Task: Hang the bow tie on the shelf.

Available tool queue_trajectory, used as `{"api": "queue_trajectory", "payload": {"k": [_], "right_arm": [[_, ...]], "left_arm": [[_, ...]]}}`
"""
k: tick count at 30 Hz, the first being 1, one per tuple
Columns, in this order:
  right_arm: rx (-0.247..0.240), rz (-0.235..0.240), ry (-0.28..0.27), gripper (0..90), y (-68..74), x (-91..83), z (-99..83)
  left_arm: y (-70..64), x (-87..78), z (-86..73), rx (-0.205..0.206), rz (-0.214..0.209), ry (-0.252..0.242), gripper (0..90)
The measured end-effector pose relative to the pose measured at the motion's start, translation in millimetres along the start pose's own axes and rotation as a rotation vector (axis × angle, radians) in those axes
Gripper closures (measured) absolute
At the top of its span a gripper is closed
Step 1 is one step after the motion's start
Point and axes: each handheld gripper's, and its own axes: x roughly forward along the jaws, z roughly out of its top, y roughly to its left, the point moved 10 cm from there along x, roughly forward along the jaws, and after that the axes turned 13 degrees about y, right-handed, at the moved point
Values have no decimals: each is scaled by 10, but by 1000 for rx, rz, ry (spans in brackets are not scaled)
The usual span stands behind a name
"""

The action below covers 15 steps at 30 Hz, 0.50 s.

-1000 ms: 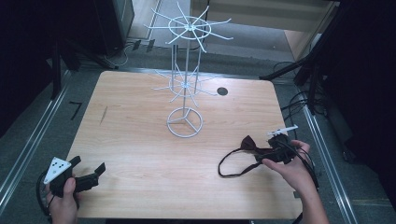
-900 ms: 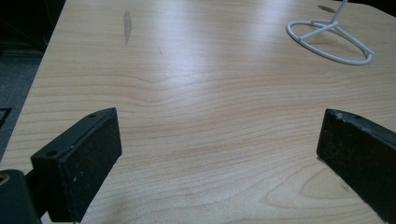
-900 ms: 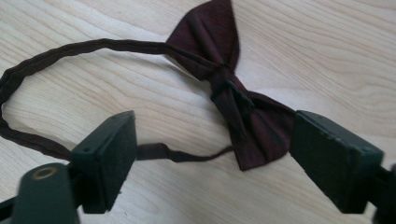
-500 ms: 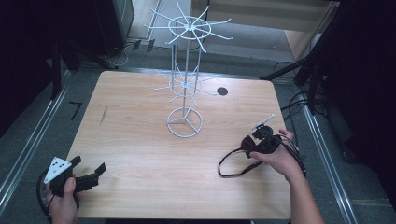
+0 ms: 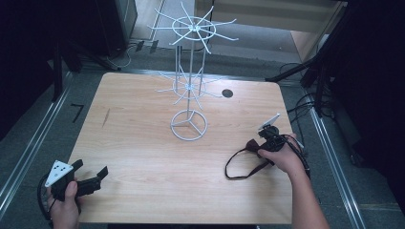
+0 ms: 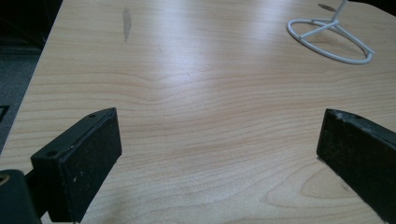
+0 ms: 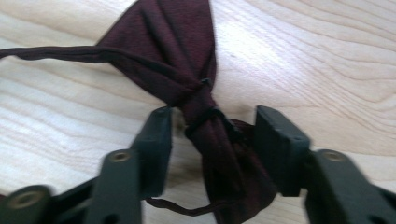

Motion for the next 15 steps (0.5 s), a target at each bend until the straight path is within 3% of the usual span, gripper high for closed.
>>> {"api": "queue_trajectory", "payload": {"k": [7,15], "right_arm": [[26,45,6,613,-3,17,2],[17,-1,7,690,-5,37,2]], "left_arm": [[-2,2,2,-1,0,-1,4],[-2,1,1,0,1,-1,4]]}}
